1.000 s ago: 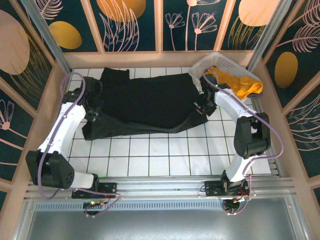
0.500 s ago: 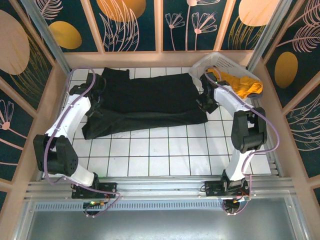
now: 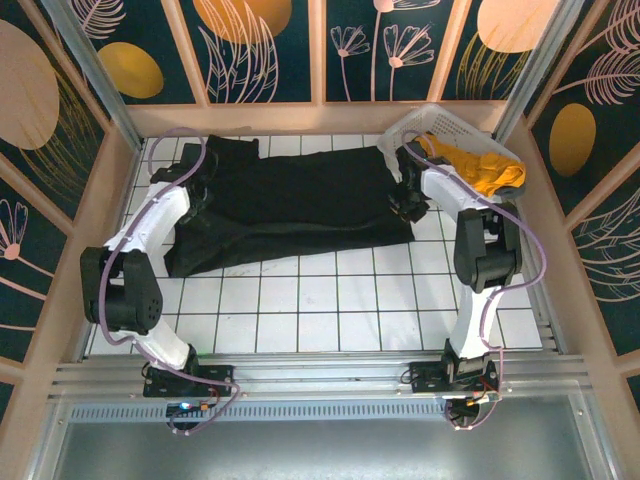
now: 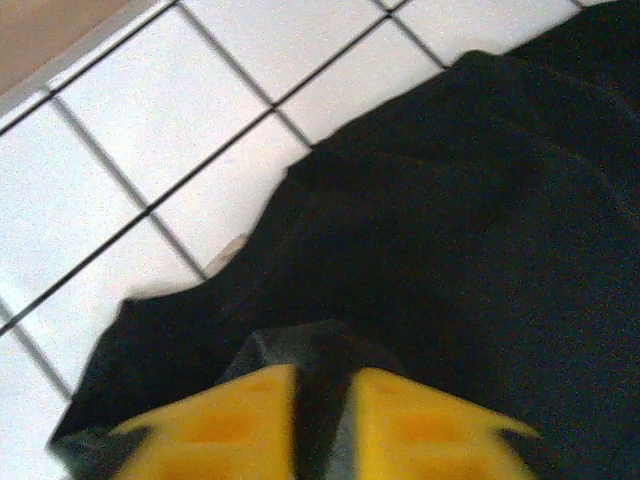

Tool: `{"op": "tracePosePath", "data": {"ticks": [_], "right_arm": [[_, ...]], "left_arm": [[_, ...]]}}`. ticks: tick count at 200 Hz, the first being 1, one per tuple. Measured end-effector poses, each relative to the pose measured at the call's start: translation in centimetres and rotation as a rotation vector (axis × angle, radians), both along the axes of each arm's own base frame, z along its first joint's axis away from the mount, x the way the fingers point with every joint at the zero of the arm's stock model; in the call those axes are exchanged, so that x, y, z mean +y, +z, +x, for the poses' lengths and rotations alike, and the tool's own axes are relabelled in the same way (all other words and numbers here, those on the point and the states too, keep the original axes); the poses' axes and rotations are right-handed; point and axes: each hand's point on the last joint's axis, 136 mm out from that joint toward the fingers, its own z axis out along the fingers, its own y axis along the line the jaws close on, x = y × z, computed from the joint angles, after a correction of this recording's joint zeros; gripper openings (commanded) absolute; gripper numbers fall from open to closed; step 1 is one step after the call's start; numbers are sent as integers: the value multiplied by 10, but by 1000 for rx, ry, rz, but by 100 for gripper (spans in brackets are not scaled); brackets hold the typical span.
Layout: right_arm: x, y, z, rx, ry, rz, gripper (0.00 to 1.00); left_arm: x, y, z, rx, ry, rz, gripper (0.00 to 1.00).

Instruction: Fold and stack the t-shirts

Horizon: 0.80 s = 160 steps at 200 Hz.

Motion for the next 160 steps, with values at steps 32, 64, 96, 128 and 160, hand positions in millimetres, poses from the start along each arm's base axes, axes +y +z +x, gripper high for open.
{"op": "tracePosePath", "data": {"ticks": [32, 64, 96, 128, 160], "right_arm": [[-2, 8, 6, -44, 36, -6, 56], [-12, 23, -18, -99, 73, -24, 53], [-21, 23, -62, -134, 134, -34, 47], [-22, -4, -88, -104, 198, -27, 49], [-18, -18, -86, -104, 249, -19, 49]], "left_arm": [[-3, 8, 13, -27, -71, 16, 74], [-1, 12, -10, -10, -74, 11, 68], [1, -18, -82, 80, -22, -72, 52], [9, -67, -142, 201, 71, -183, 46], [17, -87, -159, 244, 144, -250, 46]]}}
